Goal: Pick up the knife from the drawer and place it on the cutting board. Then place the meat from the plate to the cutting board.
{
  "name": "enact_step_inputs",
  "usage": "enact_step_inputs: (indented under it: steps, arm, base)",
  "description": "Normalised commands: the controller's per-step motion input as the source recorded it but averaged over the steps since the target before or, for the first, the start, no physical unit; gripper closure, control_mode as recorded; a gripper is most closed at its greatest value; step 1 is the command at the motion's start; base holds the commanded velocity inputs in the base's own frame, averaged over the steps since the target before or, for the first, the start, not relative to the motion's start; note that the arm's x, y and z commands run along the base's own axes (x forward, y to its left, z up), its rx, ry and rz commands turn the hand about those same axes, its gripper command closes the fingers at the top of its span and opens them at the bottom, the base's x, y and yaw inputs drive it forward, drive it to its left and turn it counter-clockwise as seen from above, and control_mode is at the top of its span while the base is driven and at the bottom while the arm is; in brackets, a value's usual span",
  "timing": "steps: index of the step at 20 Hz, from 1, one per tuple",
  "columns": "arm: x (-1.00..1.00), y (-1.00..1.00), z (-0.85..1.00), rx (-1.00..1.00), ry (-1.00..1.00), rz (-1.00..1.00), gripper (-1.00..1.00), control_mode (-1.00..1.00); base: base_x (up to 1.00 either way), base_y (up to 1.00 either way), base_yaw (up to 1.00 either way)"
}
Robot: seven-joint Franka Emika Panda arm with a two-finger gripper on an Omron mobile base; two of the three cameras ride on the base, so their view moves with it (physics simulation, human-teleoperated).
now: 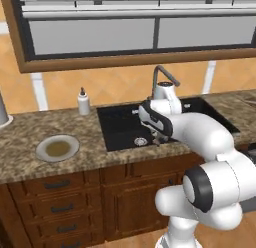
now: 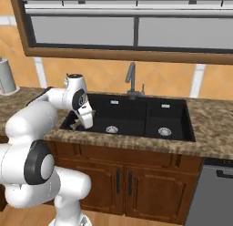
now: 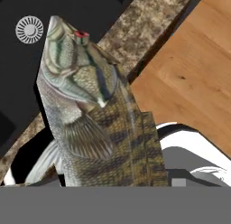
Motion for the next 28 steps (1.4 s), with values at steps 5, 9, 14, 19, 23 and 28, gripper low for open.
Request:
enact_step_inputs:
  steps: [5,9,14,19,23,28]
  arm:
    - [0.0,0.0,0.0,0.0,0.0,0.0,1.0,1.0]
    - [0.0,0.0,0.0,0.0,0.0,0.0,1.0,1.0]
    - [0.0,0.0,0.0,0.0,0.0,0.0,1.0,1.0]
    - [0.0,0.0,0.0,0.0,0.0,0.0,1.0,1.0]
    - [0.0,0.0,0.0,0.0,0.0,0.0,1.0,1.0]
    - [0.0,0.0,0.0,0.0,0.0,0.0,1.0,1.0]
  base:
    - [-0.01,-1.0,-0.16]
    - [0.26,-1.0,-0.11]
    - [0.49,-1.0,-0.05]
    - [0.69,-1.0,-0.01]
    - [0.41,-1.0,0.0]
    - [0.18,-0.88,0.0]
